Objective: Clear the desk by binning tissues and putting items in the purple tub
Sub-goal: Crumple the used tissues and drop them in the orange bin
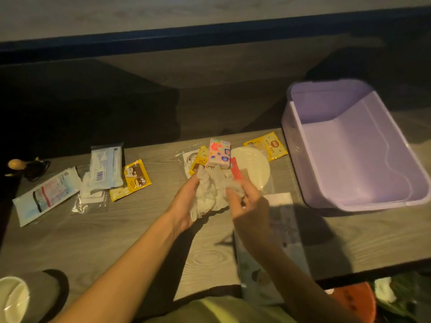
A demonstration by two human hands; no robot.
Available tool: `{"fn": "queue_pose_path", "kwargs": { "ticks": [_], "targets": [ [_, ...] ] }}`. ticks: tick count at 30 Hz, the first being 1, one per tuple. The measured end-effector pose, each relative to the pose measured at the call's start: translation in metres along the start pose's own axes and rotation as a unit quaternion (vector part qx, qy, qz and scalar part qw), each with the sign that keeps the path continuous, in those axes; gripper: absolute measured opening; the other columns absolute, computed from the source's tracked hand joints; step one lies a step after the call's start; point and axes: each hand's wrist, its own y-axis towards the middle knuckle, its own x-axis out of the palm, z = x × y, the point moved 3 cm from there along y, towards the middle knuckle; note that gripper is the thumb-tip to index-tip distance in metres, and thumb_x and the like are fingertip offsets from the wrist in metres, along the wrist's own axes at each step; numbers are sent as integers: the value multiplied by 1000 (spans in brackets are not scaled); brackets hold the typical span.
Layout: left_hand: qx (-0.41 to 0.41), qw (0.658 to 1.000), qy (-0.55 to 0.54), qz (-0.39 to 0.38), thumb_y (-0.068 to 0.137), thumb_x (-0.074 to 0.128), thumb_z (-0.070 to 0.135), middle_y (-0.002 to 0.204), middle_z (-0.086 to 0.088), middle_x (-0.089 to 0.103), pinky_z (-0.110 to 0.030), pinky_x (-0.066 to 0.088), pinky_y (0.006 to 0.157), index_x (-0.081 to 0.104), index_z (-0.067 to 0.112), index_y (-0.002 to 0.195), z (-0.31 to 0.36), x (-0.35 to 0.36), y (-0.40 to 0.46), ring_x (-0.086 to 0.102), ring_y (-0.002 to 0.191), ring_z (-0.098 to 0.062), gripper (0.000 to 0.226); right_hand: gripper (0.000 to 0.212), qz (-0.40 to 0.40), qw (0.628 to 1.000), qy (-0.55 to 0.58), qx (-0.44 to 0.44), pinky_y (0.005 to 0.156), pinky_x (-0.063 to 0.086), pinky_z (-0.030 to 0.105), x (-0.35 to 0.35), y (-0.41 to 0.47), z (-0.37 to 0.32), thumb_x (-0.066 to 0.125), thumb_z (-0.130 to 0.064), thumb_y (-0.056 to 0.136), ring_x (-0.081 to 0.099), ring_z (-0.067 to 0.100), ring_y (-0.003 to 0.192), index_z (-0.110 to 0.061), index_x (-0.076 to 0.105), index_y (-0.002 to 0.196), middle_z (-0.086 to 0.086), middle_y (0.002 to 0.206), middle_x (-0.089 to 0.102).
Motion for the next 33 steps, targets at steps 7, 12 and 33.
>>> {"fn": "queue_pose_path", "kwargs": {
  "ticks": [7, 12, 33],
  "targets": [
    [-51, 991, -84, -89, 90, 45, 36, 74, -9, 73, -21, 56, 56, 72, 5, 91, -8, 5, -16, 70, 63, -16, 41, 20, -145, 972, -126, -133, 74, 28, 0, 44, -23, -5, 43, -9, 76, 47, 5, 78, -10, 60, 86, 6, 80, 63],
    [-41, 995, -78, 36, 96, 37, 5, 48, -2, 61, -17, 48, 41, 53, 9, 79, -21, -23, -11, 60, 41, -10, 23, 20, -250, 948, -134, -146, 91, 37, 19, 52, -31, 4, 55, -24, 86, 50, 10, 104, -14, 60, 103, 2, 107, 62],
    [33, 987, -107, 113, 90, 39, -9, 96, -13, 65, -32, 58, 62, 59, 11, 105, 2, -69, -24, 62, 85, -27, 31, 23, -143, 881, -448, 57, 116, 3, 49, -1, 45, 49, 49, -30, 93, 5, 25, 143, -29, 65, 109, 1, 157, 15]
  ]
}}
